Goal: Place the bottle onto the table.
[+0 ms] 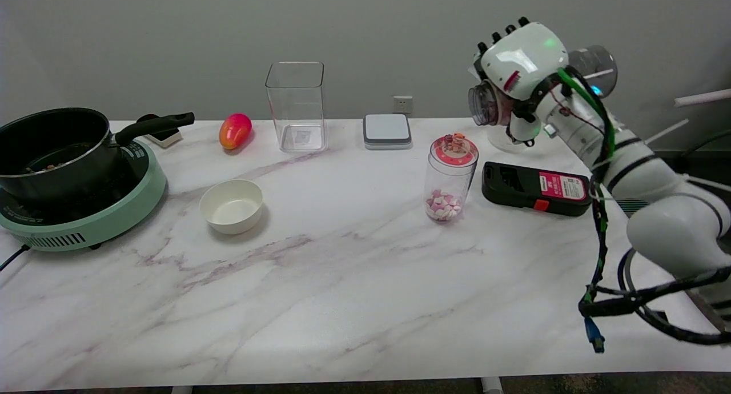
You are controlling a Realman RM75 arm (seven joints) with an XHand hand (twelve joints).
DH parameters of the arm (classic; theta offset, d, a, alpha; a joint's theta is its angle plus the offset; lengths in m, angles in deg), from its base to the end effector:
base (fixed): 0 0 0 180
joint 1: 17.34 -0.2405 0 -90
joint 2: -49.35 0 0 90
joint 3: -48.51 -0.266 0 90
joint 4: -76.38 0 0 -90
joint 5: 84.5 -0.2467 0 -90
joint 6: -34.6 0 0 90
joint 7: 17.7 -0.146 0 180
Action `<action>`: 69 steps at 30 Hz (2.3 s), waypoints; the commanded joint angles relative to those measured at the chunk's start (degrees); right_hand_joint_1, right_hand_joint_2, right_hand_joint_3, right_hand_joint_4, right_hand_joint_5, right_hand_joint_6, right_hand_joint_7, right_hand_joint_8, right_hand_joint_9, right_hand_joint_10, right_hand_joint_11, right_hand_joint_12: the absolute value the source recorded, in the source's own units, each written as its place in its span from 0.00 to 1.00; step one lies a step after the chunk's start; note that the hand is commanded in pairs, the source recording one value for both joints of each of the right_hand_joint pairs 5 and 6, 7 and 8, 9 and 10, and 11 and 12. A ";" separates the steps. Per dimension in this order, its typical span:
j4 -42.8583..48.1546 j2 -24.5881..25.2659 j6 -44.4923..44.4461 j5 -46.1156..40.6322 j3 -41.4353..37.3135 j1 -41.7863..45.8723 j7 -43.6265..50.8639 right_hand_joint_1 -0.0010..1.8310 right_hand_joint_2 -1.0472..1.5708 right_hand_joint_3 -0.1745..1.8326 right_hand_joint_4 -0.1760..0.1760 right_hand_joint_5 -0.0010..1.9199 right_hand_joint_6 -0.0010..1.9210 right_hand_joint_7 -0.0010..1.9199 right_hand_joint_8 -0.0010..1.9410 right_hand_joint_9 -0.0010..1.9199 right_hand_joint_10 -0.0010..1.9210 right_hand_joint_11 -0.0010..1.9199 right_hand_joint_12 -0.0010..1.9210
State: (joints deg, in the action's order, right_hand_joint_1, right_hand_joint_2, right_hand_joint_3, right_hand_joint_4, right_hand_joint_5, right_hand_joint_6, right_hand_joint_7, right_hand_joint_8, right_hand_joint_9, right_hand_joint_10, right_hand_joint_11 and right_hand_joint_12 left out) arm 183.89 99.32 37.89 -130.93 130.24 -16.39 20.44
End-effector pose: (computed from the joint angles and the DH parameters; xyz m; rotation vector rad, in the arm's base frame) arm -0.0927 -0.3715 0.3760 1.5327 0.6648 -0.2386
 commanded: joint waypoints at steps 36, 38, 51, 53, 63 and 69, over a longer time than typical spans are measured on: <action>-1.02 22.24 -73.53 -20.32 50.22 19.03 -35.94 0.78 0.66 0.65 0.50 0.65 0.65 0.79 0.78 0.75 0.75 0.61 0.61; -0.86 22.24 -70.49 -19.82 50.22 18.93 -41.19 0.77 0.71 0.59 0.50 0.67 0.67 0.81 0.80 0.76 0.76 0.62 0.62; -1.17 20.56 -58.80 -18.73 49.49 15.57 -68.61 0.61 1.00 0.27 0.50 0.78 0.78 0.90 0.89 0.87 0.87 0.78 0.78; -1.42 19.91 -57.73 -19.54 48.19 15.41 -68.69 0.61 1.00 0.27 0.50 0.78 0.78 0.90 0.89 0.87 0.87 0.78 0.78; -9.70 15.53 -47.91 -23.12 42.07 3.84 -71.07 0.62 1.00 0.28 0.50 0.78 0.78 0.90 0.89 0.86 0.86 0.78 0.78; -18.00 15.86 -46.08 -22.48 44.23 -4.73 -78.68 0.61 1.00 0.27 0.50 0.78 0.78 0.90 0.89 0.86 0.86 0.77 0.77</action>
State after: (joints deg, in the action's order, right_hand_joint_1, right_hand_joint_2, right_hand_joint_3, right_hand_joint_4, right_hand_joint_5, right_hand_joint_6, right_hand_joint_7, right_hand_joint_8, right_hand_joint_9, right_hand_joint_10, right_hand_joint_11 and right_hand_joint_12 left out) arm 179.73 118.08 -19.30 -151.44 175.85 -4.74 -41.16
